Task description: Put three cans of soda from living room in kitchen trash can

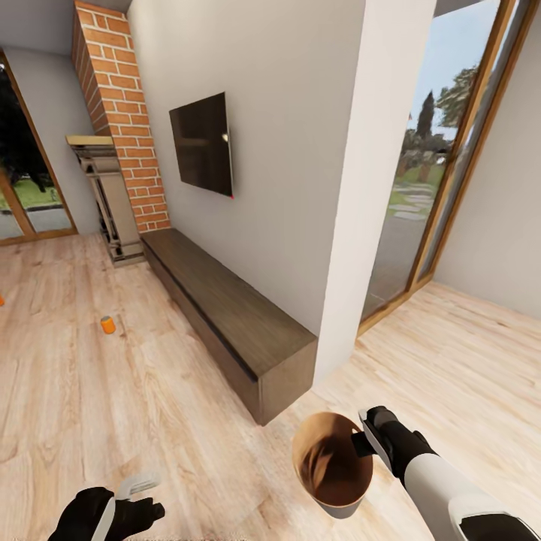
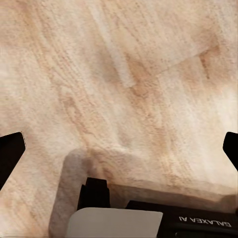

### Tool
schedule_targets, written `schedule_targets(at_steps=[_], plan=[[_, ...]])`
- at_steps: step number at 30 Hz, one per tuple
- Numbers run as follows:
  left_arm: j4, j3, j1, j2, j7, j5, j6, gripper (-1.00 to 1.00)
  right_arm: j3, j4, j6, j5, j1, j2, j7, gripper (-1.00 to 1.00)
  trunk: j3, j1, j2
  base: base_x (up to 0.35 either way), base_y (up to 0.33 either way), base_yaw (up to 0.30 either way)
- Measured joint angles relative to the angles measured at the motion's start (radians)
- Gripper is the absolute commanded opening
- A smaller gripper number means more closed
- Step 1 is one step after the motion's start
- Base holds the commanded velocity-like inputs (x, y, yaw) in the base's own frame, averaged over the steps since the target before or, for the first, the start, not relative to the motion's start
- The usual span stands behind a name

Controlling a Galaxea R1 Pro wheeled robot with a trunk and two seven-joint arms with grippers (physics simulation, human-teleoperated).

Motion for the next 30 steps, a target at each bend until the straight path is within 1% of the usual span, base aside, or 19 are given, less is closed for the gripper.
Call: schedule_targets(at_steps=[2, 3, 7, 10, 17, 20, 24, 30], plan=[[0.0, 0.0, 0.0, 0.0, -0.001, 0.0, 0.0, 1.0, 0.0, 0.0, 0.0, -0.001, 0.0, 0.0, -0.003, -1.0, 0.0, -0.004, 0.007, 0.0, 0.0, 0.173], [-0.001, 0.0, 0.001, 0.0, -0.001, 0.0, 0.0, 1.0, -0.001, 0.0, -0.001, -0.009, 0.0, 0.001, -0.015, -1.0, -0.001, -0.004, 0.007, 0.0, 0.0, 0.175], [0.0, 0.0, 0.001, -0.002, -0.002, 0.0, 0.0, 1.0, 0.001, 0.001, 0.001, 0.003, 0.0, 0.002, -0.043, -1.0, -0.006, -0.004, 0.007, 0.0, 0.0, 0.177], [0.0, 0.0, 0.001, -0.004, -0.003, 0.0, 0.0, 1.0, 0.0, 0.004, 0.0, -0.008, 0.0, 0.007, -0.057, -1.0, -0.011, -0.004, 0.007, 0.0, 0.0, 0.178], [0.0, 0.0, 0.001, -0.006, -0.006, 0.0, 0.0, 1.0, 0.001, 0.007, 0.0, -0.004, 0.0, 0.022, -0.065, -1.0, -0.02, -0.004, 0.007, 0.0, 0.0, 0.179], [0.001, 0.0, 0.001, -0.006, -0.007, 0.0, 0.0, 1.0, 0.0, 0.008, -0.001, -0.009, 0.0, 0.027, -0.065, -1.0, -0.024, -0.004, 0.007, 0.0, 0.0, 0.179], [0.0, 0.0, 0.001, -0.006, -0.008, 0.0, 0.0, 1.0, 0.001, 0.008, 0.0, -0.002, 0.0, 0.029, -0.067, -1.0, -0.03, -0.004, 0.007, 0.0, 0.0, 0.179], [0.0, 0.0, 0.001, -0.006, -0.008, 0.0, 0.0, 1.0, 0.001, 0.008, -0.001, -0.004, 0.0, 0.029, -0.067, -1.0, -0.038, -0.004, 0.007, 0.0, 0.0, 0.179]])
